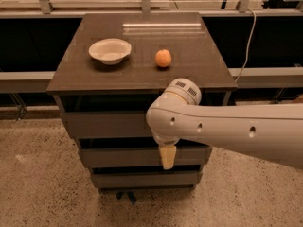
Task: Open top drawer
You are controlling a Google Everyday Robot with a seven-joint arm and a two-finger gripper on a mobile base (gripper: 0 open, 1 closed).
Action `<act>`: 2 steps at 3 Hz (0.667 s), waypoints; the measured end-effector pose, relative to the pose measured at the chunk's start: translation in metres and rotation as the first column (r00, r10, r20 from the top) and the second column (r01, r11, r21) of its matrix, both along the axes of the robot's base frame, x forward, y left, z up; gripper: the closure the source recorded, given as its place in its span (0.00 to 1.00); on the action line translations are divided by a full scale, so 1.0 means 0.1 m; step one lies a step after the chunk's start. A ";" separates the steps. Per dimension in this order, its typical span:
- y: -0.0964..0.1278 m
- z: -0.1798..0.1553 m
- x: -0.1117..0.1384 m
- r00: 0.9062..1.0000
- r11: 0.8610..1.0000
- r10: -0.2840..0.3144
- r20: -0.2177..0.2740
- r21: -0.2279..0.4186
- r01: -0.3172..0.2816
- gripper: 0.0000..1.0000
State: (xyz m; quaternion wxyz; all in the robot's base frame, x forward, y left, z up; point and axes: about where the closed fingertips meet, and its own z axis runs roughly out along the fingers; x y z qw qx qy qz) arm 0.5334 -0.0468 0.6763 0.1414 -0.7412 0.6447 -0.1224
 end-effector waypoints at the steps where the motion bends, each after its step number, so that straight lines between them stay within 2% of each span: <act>1: -0.11 0.02 0.45 0.994 0.999 0.003 0.112 -0.038 0.002 0.00; 2: -0.09 -0.02 0.74 0.991 1.000 0.011 0.134 -0.015 -0.009 0.00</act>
Offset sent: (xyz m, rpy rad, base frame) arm 0.1072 -0.0070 -0.0078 0.0151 -0.1547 0.0226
